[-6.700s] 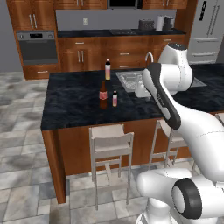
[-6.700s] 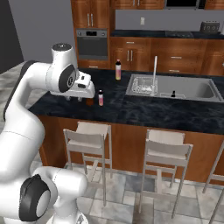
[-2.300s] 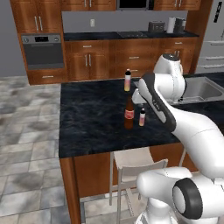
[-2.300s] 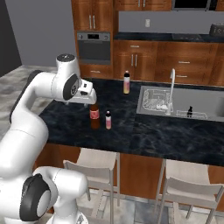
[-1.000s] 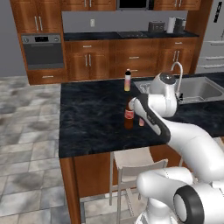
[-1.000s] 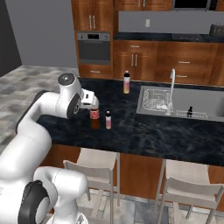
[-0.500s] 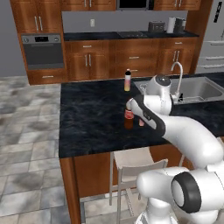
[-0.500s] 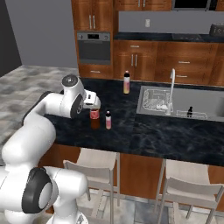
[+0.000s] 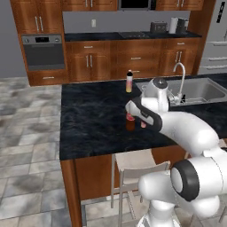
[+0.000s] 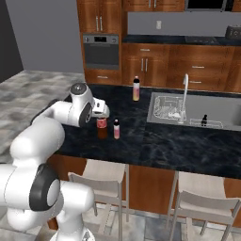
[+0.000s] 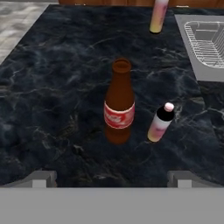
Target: Place the large bottle from the dining counter next to the other large bottle outside the sink, and place the small bottle from the dining counter next to the other small bottle inside the sink.
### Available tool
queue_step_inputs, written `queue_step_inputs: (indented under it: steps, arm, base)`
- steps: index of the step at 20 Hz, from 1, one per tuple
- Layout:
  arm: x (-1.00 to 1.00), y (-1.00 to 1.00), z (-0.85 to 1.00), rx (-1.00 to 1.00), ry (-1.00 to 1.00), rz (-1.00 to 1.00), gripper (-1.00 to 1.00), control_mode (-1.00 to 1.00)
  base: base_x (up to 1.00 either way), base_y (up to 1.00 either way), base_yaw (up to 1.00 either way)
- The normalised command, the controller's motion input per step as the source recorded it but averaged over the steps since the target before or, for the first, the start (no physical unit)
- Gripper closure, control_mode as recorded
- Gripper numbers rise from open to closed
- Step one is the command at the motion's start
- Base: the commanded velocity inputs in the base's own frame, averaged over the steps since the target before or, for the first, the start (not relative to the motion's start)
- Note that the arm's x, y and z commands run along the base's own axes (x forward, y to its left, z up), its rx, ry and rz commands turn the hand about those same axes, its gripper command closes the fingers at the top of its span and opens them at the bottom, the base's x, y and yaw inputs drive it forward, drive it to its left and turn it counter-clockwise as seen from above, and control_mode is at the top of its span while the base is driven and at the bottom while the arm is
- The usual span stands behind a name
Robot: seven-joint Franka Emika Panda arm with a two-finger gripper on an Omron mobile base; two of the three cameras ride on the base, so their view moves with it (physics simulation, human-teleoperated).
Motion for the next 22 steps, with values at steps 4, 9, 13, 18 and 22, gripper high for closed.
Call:
queue_step_inputs:
  steps: [4,9,13,18,22]
  arm:
    - [0.25,0.04,-0.22,0.0,0.0,0.0,-1.0,-1.0]
    - [0.25,0.0,-0.15,0.0,0.0,0.0,-1.0,-1.0]
    - [0.24,0.0,-0.11,0.0,0.0,0.0,-1.0,-1.0]
    - [0.24,0.0,-0.11,0.0,-0.01,0.0,-1.0,-1.0]
    - [0.24,0.0,-0.1,0.0,0.0,0.0,-1.0,-1.0]
  base:
    - [0.0,0.0,0.0]
    - [0.0,0.0,0.0]
    - [0.0,0.0,0.0]
    - [0.0,0.0,0.0]
    - [0.0,0.0,0.0]
